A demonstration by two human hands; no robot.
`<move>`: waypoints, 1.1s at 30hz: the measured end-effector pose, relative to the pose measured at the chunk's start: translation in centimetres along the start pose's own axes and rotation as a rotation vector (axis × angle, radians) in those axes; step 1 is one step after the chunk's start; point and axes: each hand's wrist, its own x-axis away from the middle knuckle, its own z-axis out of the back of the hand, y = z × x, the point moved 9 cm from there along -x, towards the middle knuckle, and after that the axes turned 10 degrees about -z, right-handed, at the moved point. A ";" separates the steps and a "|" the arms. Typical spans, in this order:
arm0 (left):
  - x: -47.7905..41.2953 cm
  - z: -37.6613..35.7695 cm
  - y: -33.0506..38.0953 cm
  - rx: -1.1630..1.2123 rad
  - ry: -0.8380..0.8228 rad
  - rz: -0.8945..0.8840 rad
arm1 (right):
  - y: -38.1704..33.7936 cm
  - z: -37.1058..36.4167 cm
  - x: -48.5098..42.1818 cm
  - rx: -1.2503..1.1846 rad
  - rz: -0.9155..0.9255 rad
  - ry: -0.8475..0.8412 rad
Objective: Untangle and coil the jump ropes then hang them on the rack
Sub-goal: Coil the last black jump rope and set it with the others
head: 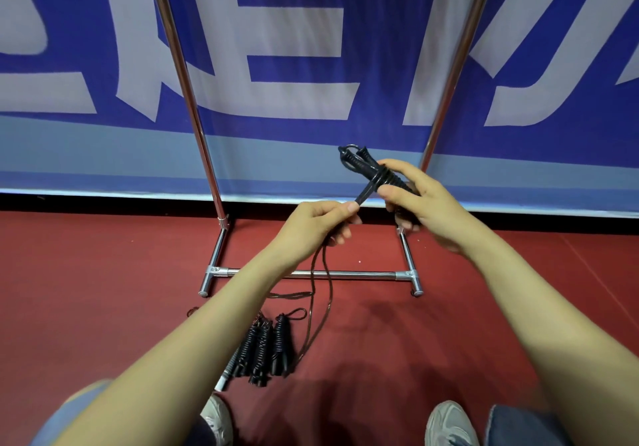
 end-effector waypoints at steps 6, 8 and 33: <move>0.2 -0.7 -0.2 -0.122 -0.161 0.021 | 0.2 -1.6 1.0 -0.120 -0.044 -0.243; 0.0 -0.2 -0.2 -0.220 -0.146 -0.006 | 0.5 -2.6 1.5 -0.102 -0.057 -0.343; 0.0 1.0 2.4 -0.336 0.158 -0.178 | 1.0 -2.0 1.0 1.059 0.038 0.220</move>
